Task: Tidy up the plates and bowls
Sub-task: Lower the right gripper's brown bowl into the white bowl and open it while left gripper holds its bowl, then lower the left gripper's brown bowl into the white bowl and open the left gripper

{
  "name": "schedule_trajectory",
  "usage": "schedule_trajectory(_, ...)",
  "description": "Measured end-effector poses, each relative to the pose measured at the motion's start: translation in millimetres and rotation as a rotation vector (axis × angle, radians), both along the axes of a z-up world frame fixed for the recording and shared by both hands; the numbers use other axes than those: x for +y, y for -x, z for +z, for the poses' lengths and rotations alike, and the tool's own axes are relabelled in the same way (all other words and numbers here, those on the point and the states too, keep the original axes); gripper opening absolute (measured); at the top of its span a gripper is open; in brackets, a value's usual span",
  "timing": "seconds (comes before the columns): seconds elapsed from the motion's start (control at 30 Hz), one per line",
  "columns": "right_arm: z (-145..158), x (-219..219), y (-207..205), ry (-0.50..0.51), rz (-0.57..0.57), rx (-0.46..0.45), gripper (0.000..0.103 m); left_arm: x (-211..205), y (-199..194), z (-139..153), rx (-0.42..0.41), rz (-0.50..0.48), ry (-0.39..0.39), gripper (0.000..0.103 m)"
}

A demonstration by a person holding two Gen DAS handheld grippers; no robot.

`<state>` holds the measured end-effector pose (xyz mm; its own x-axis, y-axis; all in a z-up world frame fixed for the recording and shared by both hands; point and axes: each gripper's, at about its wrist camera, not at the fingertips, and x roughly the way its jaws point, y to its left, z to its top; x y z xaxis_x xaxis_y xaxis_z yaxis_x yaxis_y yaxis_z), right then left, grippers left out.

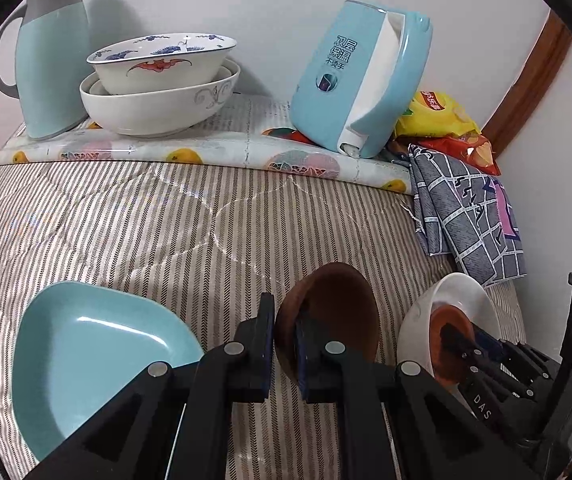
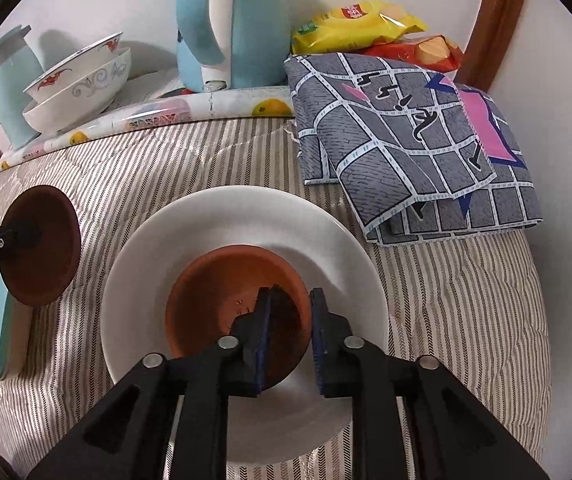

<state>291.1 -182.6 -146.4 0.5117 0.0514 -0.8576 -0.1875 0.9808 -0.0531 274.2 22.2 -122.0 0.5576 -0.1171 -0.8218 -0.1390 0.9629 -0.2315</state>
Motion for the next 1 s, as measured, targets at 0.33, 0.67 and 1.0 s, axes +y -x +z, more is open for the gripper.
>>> schedule_trajectory(0.33, 9.0, -4.3, 8.2, -0.053, -0.001, -0.029, 0.037, -0.6, 10.5, 7.8, -0.010, 0.003, -0.019, 0.009)
schedule_trajectory(0.67, 38.8, -43.7, 31.9, -0.151, -0.077, -0.103, 0.038, -23.8, 19.7, 30.1, -0.050, -0.043, -0.003, 0.009)
schedule_trajectory(1.0, 52.2, -101.4, 74.1, -0.140, -0.181, -0.142, 0.038, -58.6, 23.8, 38.7, -0.063, -0.095, 0.014, 0.009)
